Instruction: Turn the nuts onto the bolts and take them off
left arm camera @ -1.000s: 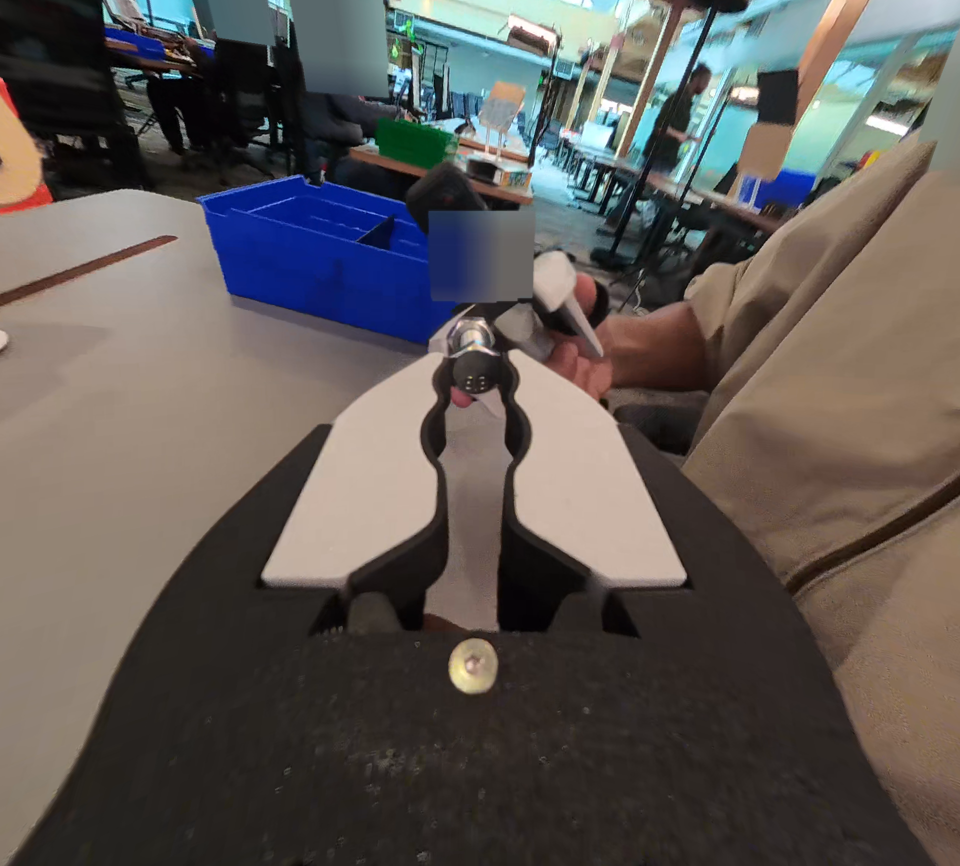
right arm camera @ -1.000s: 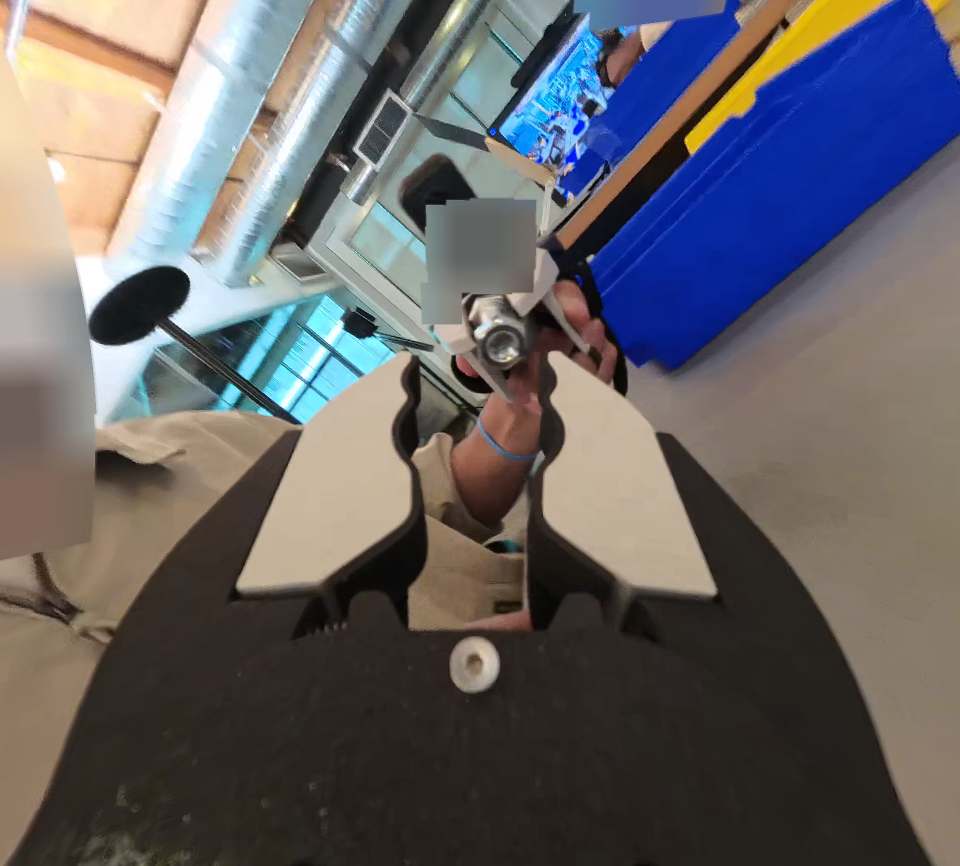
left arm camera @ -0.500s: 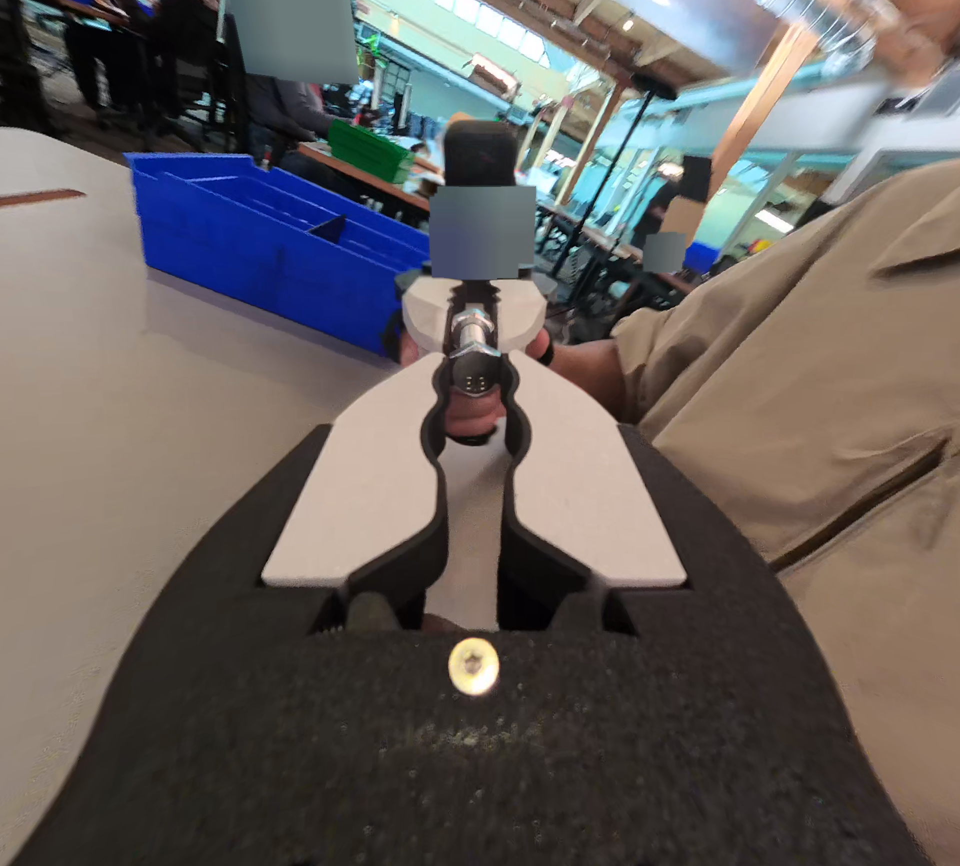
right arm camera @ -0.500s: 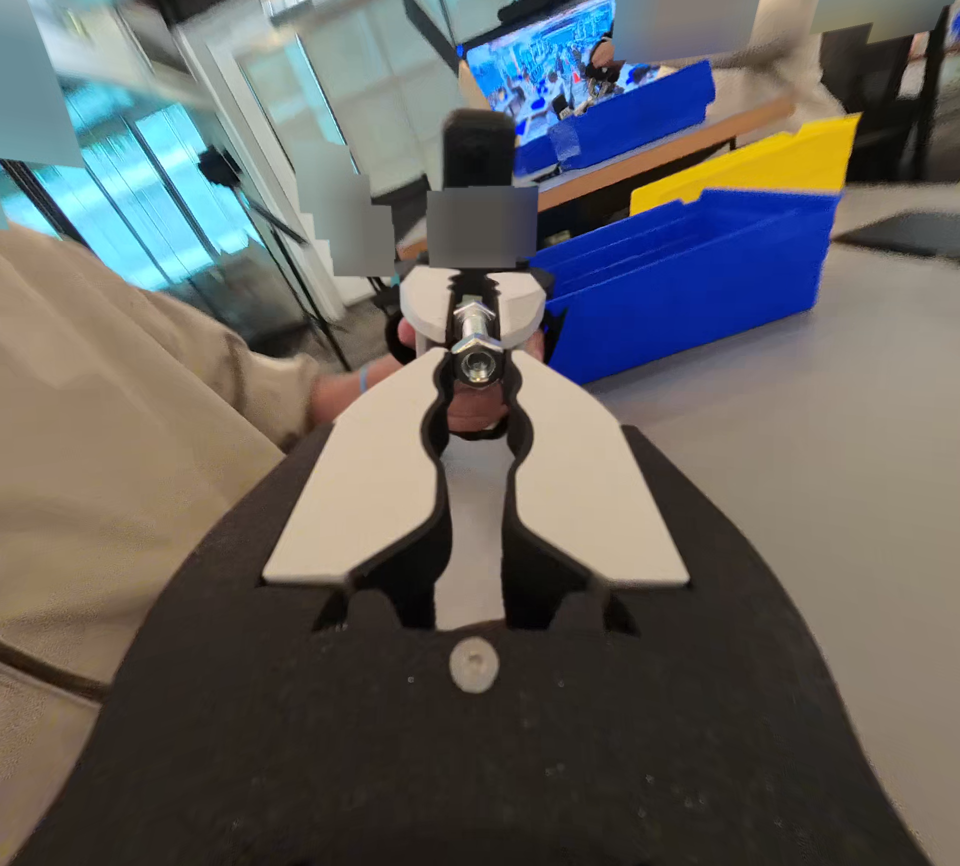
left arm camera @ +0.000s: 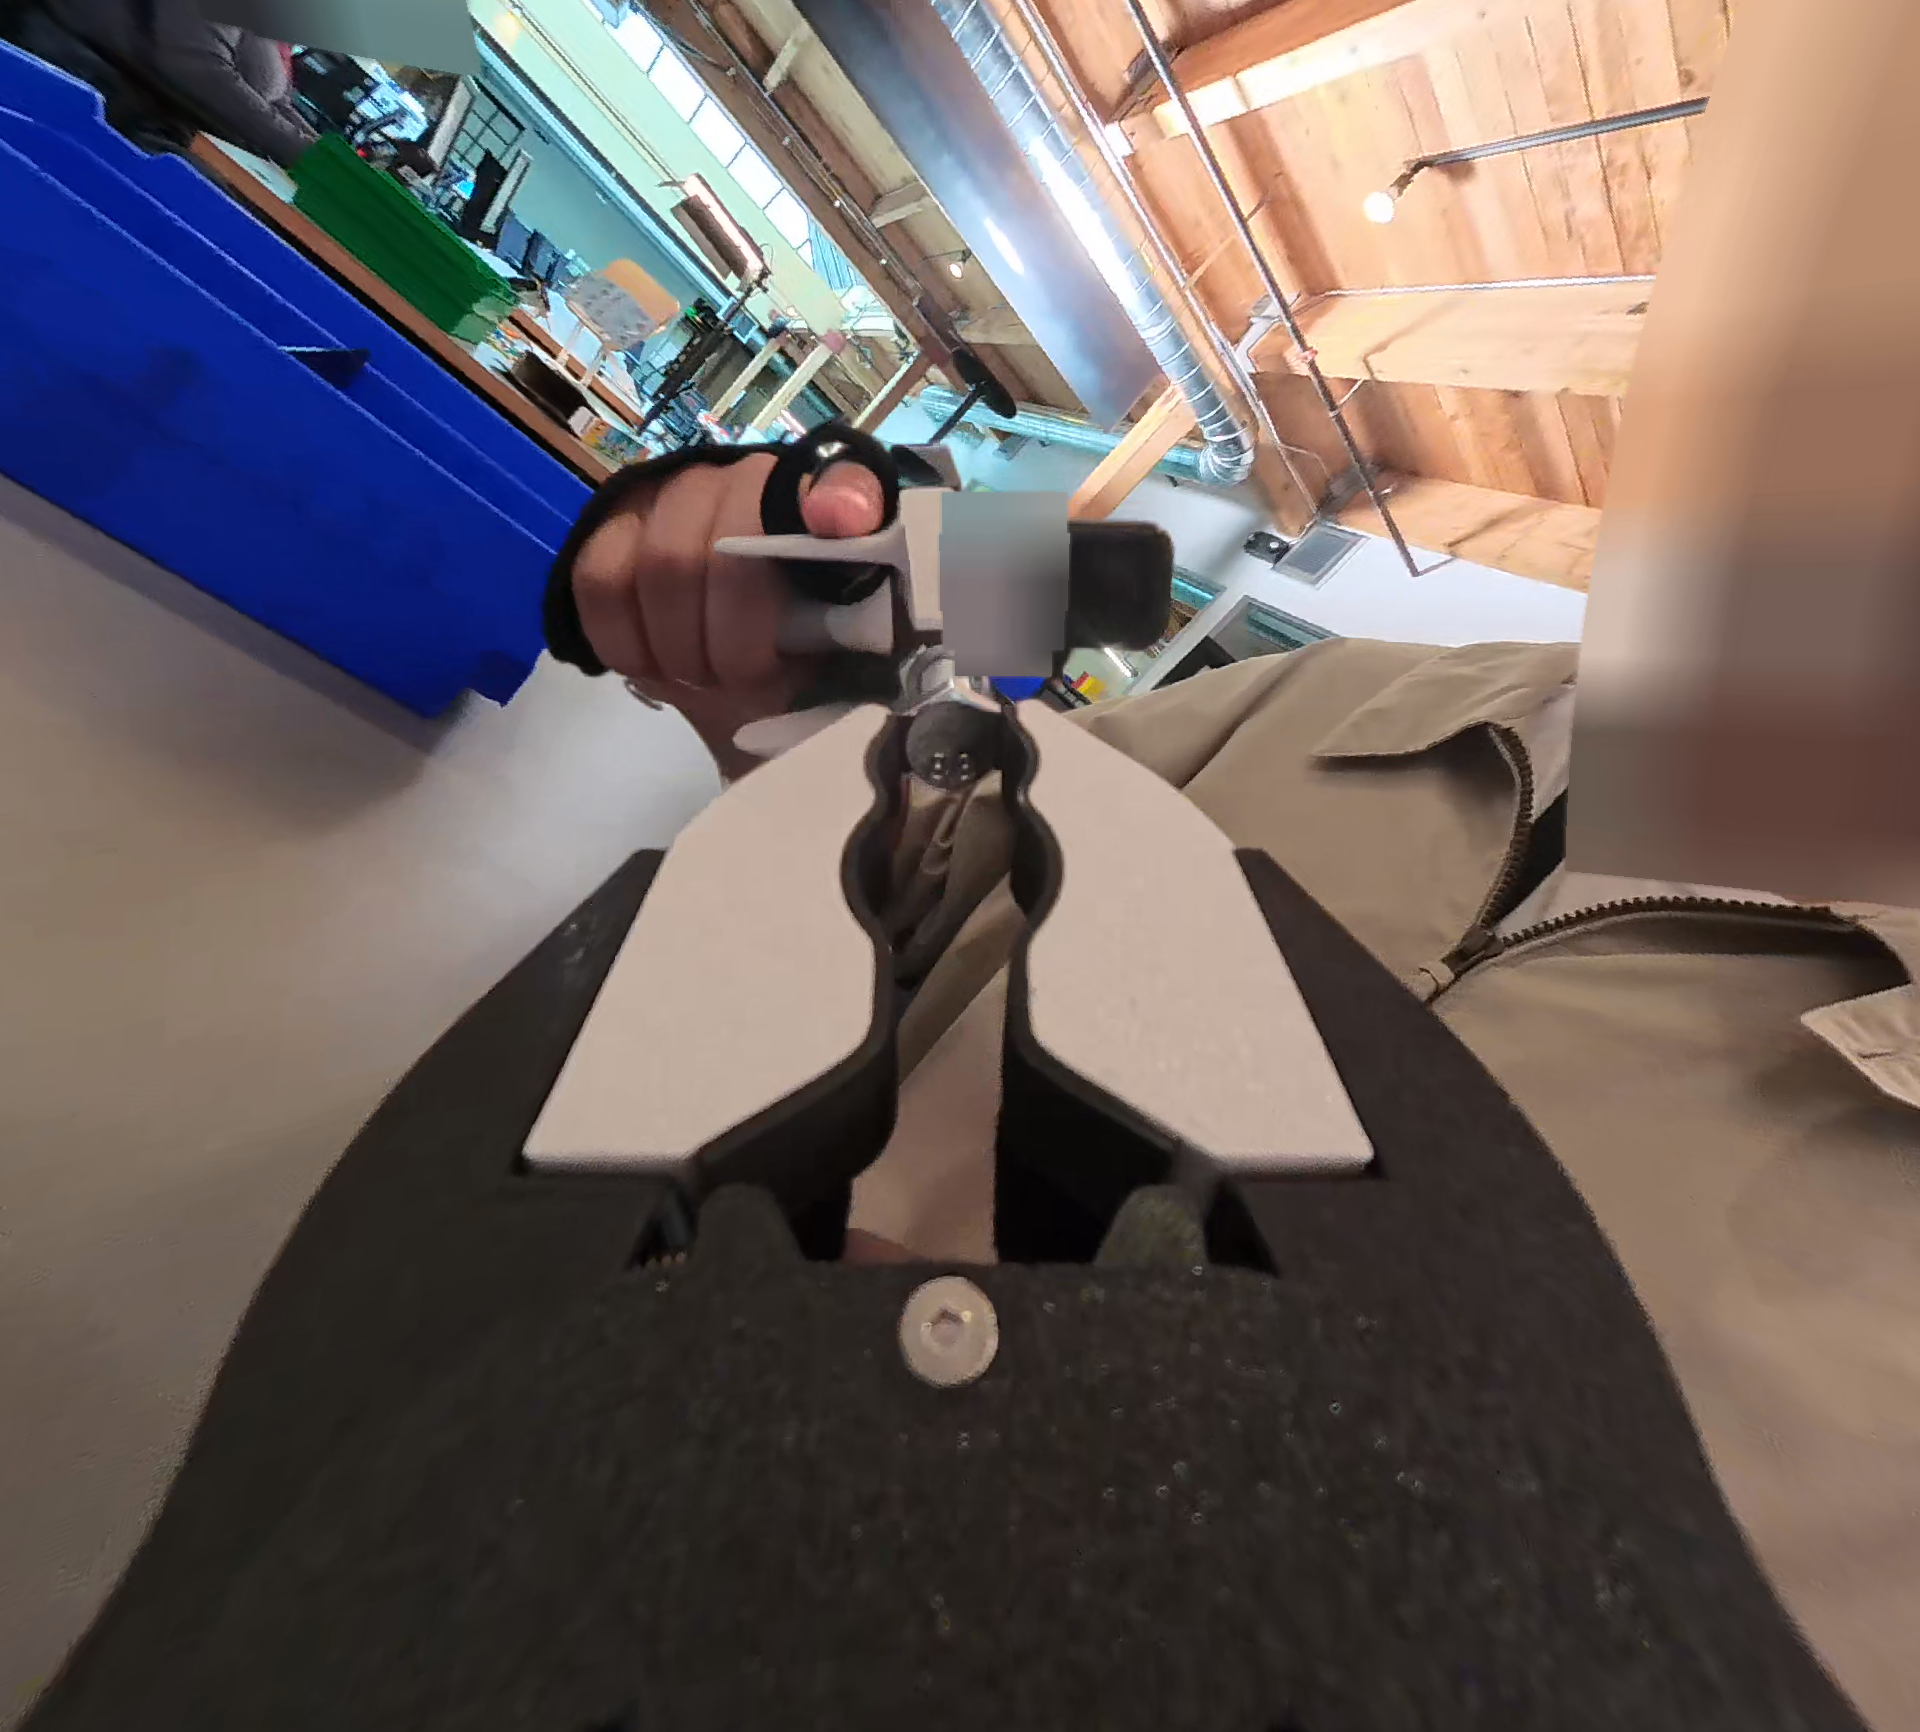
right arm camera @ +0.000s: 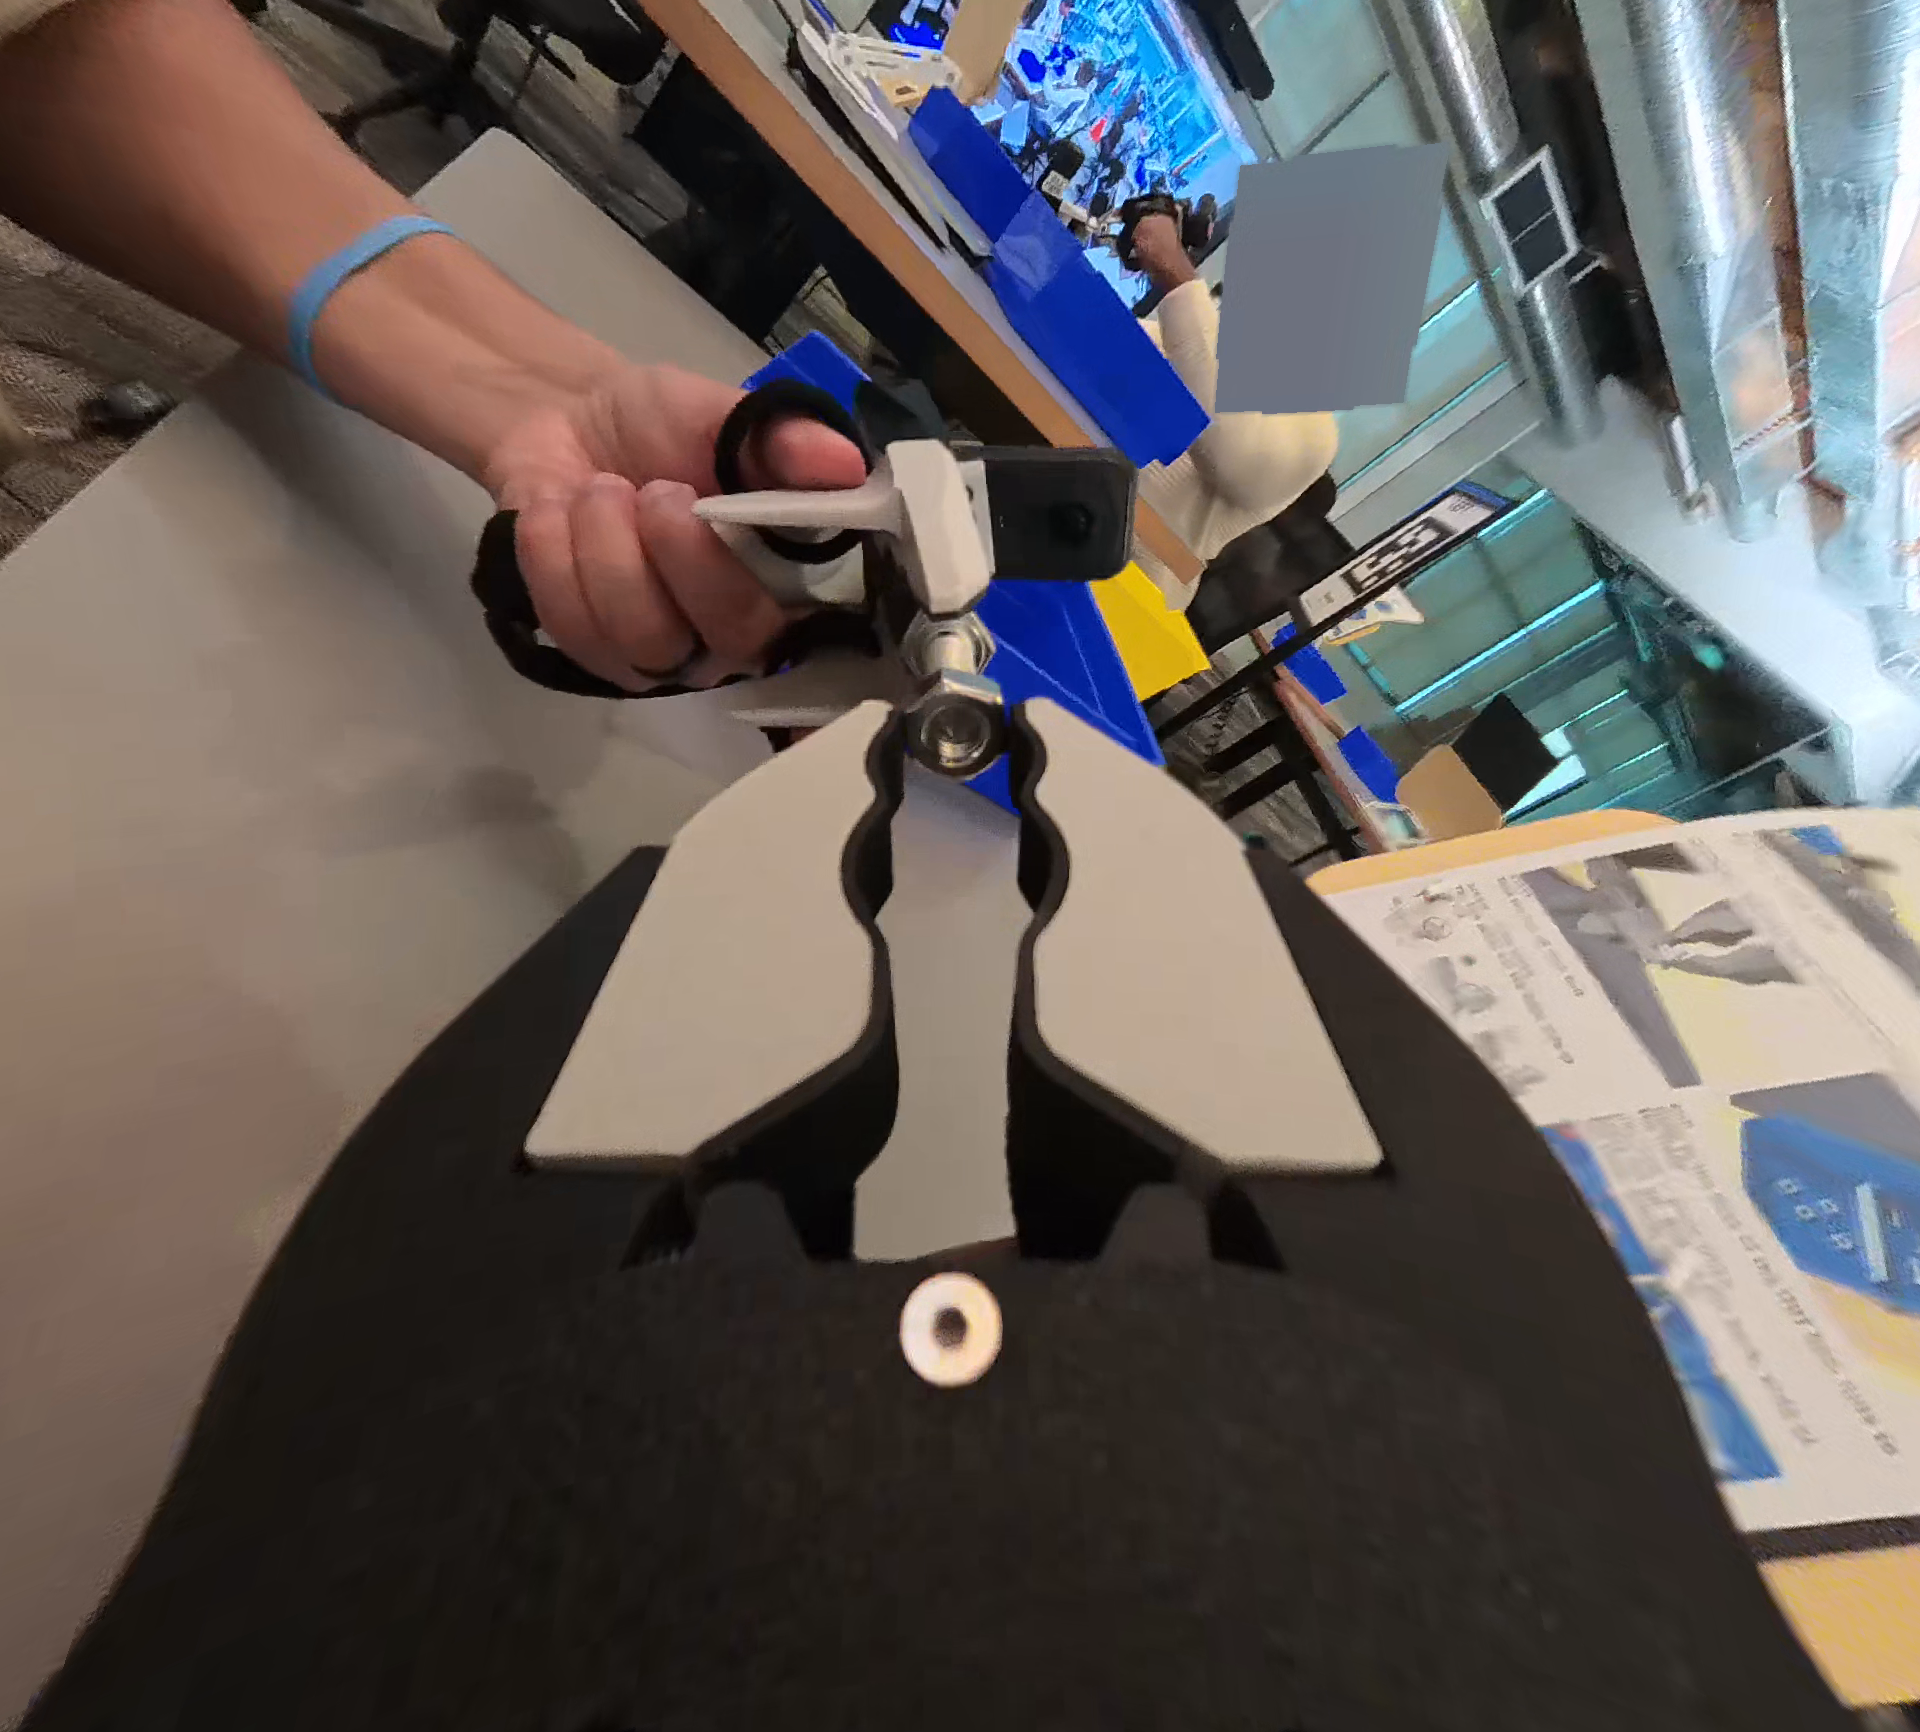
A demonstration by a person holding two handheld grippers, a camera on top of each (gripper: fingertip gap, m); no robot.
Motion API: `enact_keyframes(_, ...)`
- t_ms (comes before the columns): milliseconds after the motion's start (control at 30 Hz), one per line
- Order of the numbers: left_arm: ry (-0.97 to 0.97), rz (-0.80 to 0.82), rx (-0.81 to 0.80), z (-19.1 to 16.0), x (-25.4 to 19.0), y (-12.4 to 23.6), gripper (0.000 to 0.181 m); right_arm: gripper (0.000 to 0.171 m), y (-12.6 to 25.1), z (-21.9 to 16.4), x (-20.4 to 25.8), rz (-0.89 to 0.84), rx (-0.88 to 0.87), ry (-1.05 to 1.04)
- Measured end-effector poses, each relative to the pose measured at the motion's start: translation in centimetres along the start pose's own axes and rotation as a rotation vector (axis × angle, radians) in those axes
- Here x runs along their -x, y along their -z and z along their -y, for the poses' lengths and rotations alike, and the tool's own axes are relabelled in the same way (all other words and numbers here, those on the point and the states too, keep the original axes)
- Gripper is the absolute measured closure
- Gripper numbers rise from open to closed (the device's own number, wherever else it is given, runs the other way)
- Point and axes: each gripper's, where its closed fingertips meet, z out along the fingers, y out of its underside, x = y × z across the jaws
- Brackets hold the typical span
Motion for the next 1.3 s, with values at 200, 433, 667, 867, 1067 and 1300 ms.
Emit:
enact_keyframes(200, -0.101, 0.068, 0.014, 0.5, 0.1, 0.5, 0.164, 0.117, 0.1, -0.3, 0.4, 0.056, -0.082, -0.472)
enact_keyframes(433, -0.475, 0.316, 0.155, -0.2, 1.1, 0.8, 0.164, 0.128, -0.1, -0.8, 0.9, 0.23, -0.364, -1.478)
enact_keyframes(667, -0.541, 0.355, 0.199, -0.8, 1.1, 0.2, 0.164, 0.154, -0.3, -0.5, 1.5, 0.243, -0.403, -1.539)
enact_keyframes(867, -0.351, 0.257, 0.135, -0.8, 0.6, 0.0, 0.164, 0.154, -0.2, -0.5, 1.6, 0.166, -0.221, -1.094)
enact_keyframes(1067, -0.088, 0.092, 0.083, -0.9, -0.1, -0.2, 0.164, 0.154, 0.0, -0.4, 1.4, 0.113, -0.043, -0.55)
enact_keyframes(1300, 0.005, 0.027, 0.048, -1.0, 0.0, 0.0, 0.164, 0.153, 0.0, -0.5, 1.4, 0.095, 0.023, -0.3)
